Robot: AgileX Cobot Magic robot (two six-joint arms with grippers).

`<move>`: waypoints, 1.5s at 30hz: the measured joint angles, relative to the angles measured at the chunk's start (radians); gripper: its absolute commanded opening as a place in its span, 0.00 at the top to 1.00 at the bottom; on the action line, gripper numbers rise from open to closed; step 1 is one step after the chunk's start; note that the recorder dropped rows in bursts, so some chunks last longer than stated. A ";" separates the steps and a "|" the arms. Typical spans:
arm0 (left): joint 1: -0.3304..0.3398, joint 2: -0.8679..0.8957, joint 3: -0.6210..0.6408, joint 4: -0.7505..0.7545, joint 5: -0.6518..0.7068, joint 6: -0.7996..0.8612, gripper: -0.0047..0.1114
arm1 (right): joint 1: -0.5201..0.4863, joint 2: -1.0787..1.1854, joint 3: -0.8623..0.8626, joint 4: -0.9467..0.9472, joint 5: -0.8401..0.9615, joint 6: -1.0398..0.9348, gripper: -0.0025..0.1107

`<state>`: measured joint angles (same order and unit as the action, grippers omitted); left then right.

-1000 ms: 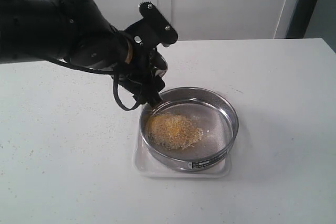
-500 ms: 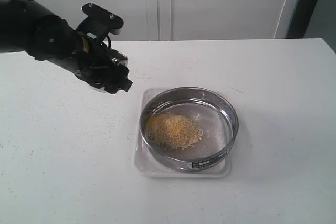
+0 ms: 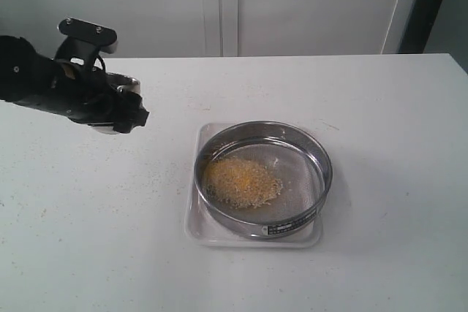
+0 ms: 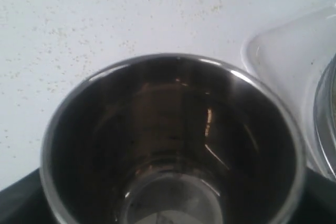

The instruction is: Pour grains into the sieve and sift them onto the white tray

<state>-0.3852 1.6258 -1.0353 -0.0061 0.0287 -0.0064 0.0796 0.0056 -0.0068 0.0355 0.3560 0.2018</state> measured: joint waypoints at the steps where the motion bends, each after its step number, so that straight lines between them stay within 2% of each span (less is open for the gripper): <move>1: 0.000 -0.027 0.029 0.000 -0.050 0.006 0.96 | 0.000 0.000 0.000 0.000 0.000 0.000 0.98; 4: 0.000 -0.069 0.083 0.006 -0.152 0.006 0.96 | 0.000 0.000 0.000 0.000 0.000 0.000 0.98; 6: 0.000 -0.094 0.144 0.020 -0.272 0.006 0.96 | 0.000 0.000 0.000 0.000 0.000 0.000 0.98; 15: 0.000 -0.098 0.294 0.058 -0.657 -0.038 0.96 | 0.000 0.000 0.000 0.000 0.000 0.000 0.98; 25: 0.000 -0.003 0.301 0.063 -0.789 -0.075 0.96 | 0.000 0.000 0.000 0.000 0.000 0.000 0.98; 34: 0.002 0.119 0.238 0.071 -0.801 -0.093 0.96 | 0.000 0.000 0.000 0.000 0.000 0.000 0.98; 40: 0.060 0.200 0.177 0.077 -0.827 -0.144 0.96 | 0.000 0.000 0.000 0.000 0.000 0.000 0.98; 45: 0.096 0.265 0.167 0.084 -0.940 -0.225 0.96 | 0.000 0.000 0.000 0.000 0.000 0.000 0.98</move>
<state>-0.2887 1.8913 -0.8682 0.0781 -0.9118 -0.2319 0.0796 0.0056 -0.0068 0.0355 0.3560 0.2018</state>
